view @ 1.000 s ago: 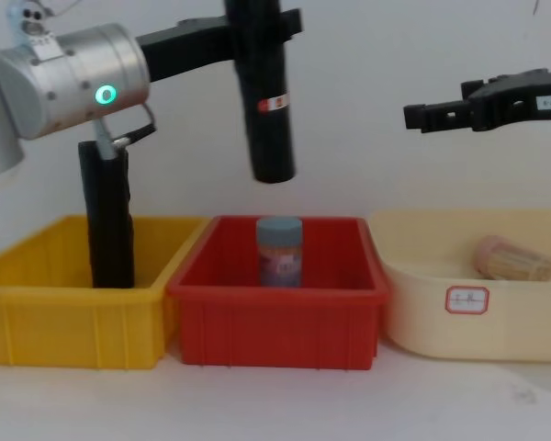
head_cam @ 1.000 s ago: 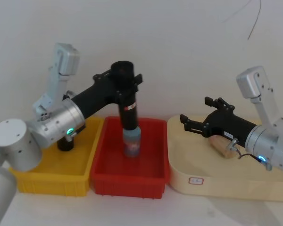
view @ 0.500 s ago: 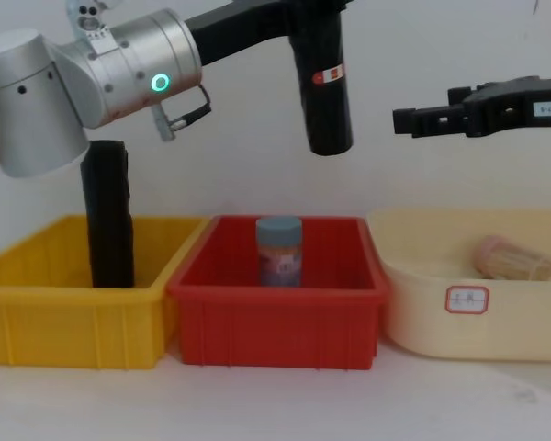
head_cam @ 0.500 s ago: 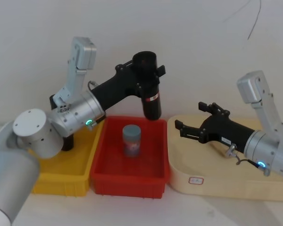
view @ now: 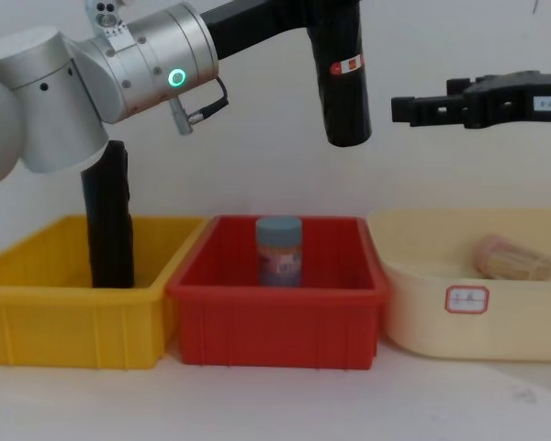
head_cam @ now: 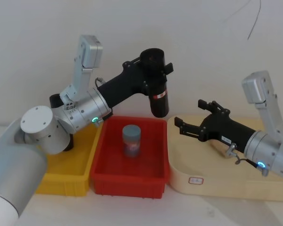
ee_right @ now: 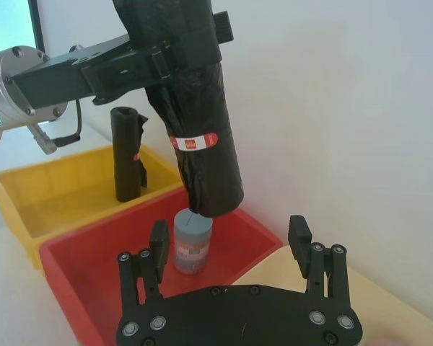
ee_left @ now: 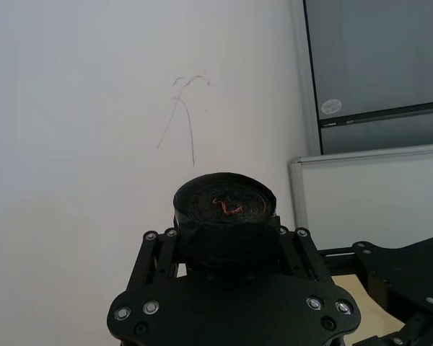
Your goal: Pick up the garbage bag with the one hand and transfer it to the other hand.
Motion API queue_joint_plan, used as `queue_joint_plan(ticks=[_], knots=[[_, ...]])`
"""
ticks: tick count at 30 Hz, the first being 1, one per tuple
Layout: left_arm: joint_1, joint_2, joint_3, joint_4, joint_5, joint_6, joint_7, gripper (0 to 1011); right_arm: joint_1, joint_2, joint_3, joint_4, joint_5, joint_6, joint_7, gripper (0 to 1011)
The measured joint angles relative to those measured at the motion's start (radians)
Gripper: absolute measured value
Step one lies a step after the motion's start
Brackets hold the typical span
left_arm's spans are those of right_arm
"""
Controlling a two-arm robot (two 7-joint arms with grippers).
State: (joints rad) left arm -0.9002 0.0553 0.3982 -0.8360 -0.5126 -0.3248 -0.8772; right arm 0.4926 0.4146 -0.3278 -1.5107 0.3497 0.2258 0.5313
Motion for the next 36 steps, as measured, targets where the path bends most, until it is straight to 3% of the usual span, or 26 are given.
queue_joint_plan(ticks=[9, 36], knots=[[-0.010, -0.006, 0.002, 0.016, -0.004, -0.011, -0.011, 539, 0.031, -0.017, -0.014, 0.039, 0.008, -0.034, 0.008, 1001], [-0.017, -0.011, 0.004, 0.028, -0.006, -0.020, -0.020, 539, 0.176, -0.071, -0.107, 0.180, -0.011, -0.115, 0.072, 1001]])
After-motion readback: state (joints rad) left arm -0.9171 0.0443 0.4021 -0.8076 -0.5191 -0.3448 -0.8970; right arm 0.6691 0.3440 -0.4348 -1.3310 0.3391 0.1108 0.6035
